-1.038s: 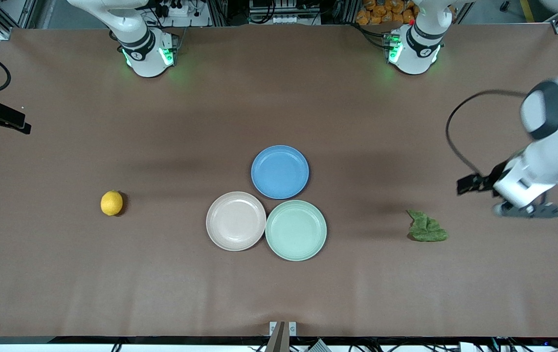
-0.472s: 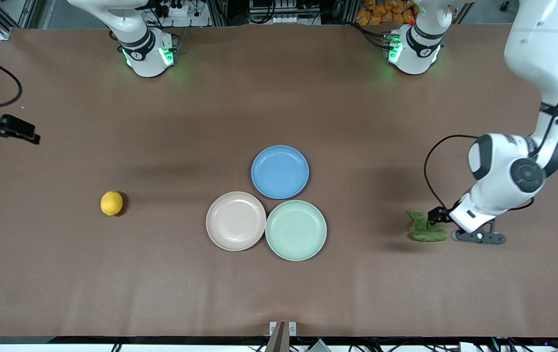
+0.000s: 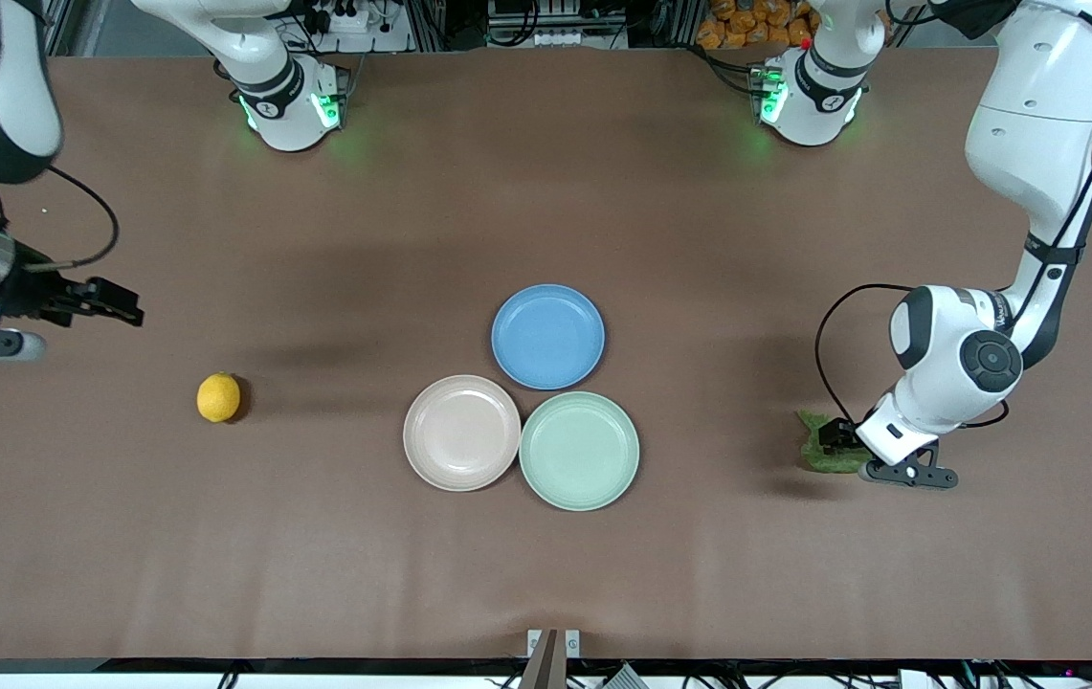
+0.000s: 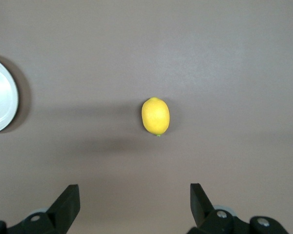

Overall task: Place lemon and lettuce in plates
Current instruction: 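Reach the left gripper to the lettuce while the right gripper reaches the lemon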

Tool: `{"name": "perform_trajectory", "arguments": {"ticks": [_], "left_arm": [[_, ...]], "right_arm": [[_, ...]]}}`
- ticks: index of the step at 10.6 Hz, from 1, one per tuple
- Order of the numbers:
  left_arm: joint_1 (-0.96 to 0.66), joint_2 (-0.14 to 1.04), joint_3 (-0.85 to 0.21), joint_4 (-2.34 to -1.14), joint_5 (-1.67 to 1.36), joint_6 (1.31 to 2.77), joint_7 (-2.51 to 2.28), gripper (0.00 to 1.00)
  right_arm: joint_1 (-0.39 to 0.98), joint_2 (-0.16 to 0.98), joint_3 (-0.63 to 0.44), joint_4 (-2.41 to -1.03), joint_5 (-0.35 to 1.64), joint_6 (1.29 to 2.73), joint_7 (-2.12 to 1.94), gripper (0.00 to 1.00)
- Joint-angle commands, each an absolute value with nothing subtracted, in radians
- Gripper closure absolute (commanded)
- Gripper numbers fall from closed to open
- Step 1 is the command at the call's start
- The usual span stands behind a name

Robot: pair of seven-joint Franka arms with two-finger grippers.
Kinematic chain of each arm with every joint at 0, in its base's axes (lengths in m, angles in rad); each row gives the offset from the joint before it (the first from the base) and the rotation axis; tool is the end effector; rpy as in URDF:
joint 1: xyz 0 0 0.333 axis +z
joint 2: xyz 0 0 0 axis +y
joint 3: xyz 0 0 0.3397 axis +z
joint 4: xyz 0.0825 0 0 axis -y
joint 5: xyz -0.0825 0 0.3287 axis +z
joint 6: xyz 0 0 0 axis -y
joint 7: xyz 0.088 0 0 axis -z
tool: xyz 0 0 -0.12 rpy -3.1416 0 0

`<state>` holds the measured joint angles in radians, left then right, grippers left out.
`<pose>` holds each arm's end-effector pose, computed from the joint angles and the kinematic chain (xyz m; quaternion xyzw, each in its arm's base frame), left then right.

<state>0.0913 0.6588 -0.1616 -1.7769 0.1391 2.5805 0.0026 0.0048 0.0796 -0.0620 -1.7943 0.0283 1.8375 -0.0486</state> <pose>0.6533 -0.0335 0.2530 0.9943 -0.0717 0.0778 0.0091 0.5305 -0.0267 0.5227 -0.9997 0.0082 0.0175 0.0121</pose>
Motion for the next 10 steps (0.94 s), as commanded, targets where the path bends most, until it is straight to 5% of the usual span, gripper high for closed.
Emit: {"name": "perform_trajectory", "arguments": {"ticks": [1, 5, 10], "left_arm": [[0.087, 0.687, -0.163, -1.758, 0.166, 2.594, 0.003, 0.0], [0.087, 0.719, -0.161, -1.759, 0.167, 2.634, 0.003, 0.02], [0.087, 0.736, -0.161, -1.755, 0.169, 2.646, 0.005, 0.54]], "right_arm": [[-0.009, 0.047, -0.052, -1.965, 0.044, 2.017, -0.057, 0.0], [-0.012, 0.133, -0.052, -2.12, 0.044, 2.307, -0.057, 0.0], [-0.012, 0.285, -0.048, -2.178, 0.044, 2.538, -0.057, 0.0]]}}
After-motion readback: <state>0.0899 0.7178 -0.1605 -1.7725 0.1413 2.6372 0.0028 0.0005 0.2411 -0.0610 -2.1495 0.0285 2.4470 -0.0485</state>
